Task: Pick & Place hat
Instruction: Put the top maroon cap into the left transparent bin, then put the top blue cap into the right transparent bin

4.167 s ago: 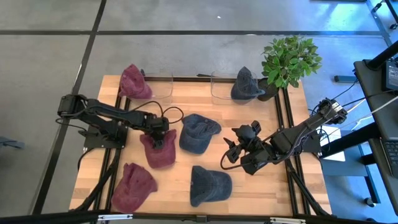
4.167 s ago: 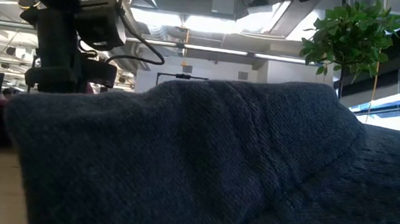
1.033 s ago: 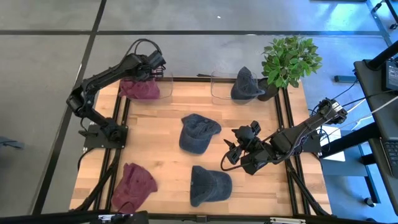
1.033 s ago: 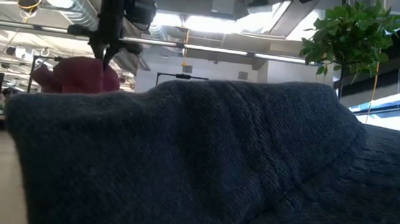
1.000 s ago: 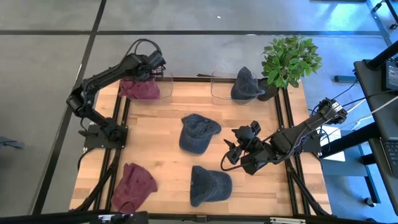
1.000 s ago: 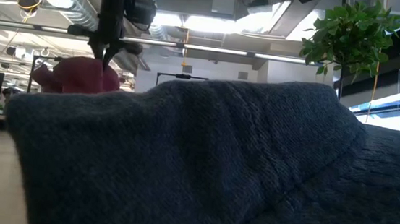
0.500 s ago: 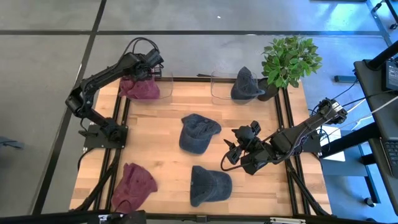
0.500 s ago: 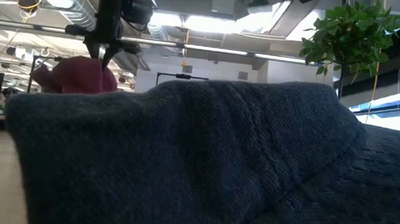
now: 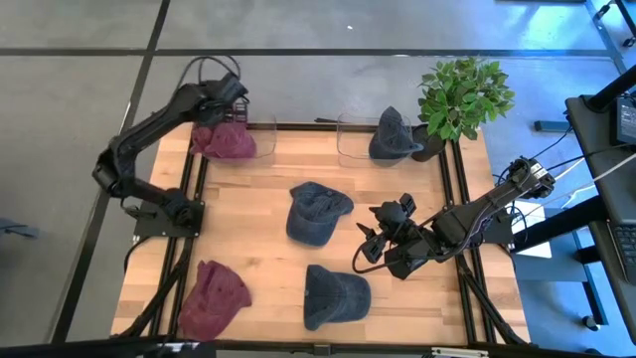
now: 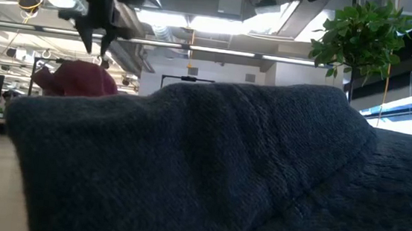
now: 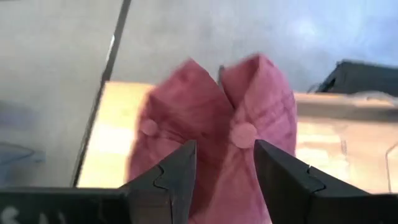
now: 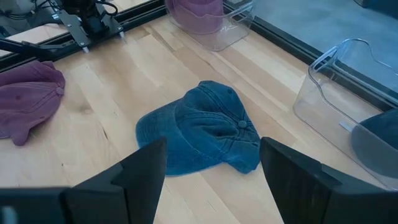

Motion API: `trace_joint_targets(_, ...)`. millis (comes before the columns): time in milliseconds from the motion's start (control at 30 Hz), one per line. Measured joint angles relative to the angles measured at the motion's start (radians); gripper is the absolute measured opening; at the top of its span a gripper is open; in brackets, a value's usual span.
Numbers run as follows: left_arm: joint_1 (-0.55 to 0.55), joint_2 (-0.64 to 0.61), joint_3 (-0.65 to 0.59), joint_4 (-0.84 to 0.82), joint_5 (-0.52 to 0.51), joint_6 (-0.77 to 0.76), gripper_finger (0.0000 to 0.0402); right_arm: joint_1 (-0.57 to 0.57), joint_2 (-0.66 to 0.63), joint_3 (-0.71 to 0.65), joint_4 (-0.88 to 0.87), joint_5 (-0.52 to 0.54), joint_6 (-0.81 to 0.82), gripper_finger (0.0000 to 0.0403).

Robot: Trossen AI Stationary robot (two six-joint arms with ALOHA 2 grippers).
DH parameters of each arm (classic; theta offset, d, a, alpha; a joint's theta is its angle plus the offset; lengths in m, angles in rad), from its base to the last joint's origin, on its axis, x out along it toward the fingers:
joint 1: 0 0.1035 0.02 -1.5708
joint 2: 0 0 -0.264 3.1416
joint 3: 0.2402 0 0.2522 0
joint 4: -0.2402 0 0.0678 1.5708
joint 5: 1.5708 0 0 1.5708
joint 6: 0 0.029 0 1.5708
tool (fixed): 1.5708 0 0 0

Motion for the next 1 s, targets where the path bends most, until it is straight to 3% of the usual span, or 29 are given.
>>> trace_joint_targets(133, -0.009, -0.097, 0.000, 0.004, -0.003, 0.034, 0.0157, -0.007, 0.000, 0.000, 0.000, 0.035, -0.004, 0.0257)
trace_joint_targets(267, -0.071, -0.209, 0.000, 0.049, 0.092, 0.110, 0.0157, -0.034, 0.000, 0.000, 0.010, 0.029, -0.051, 0.0257)
trace_joint_targets(400, -0.188, -0.312, 0.000, 0.146, 0.188, 0.195, 0.0157, -0.143, 0.000, 0.000, 0.032, -0.179, -0.007, 0.0257)
trace_joint_targets(600, -0.435, -0.418, -0.014, 0.253, 0.222, 0.233, 0.0157, -0.345, 0.033, 0.000, 0.153, -0.338, -0.194, 0.0257)
trace_joint_targets(733, -0.629, -0.489, -0.153, 0.425, 0.247, 0.277, 0.0157, -0.444, 0.094, 0.001, 0.234, -0.438, -0.288, 0.0257)
trace_joint_targets(1000, -0.885, -0.582, -0.539, 1.041, 0.501, 0.426, 0.0157, -0.571, 0.296, 0.000, 0.267, -0.514, -0.313, 0.0257)
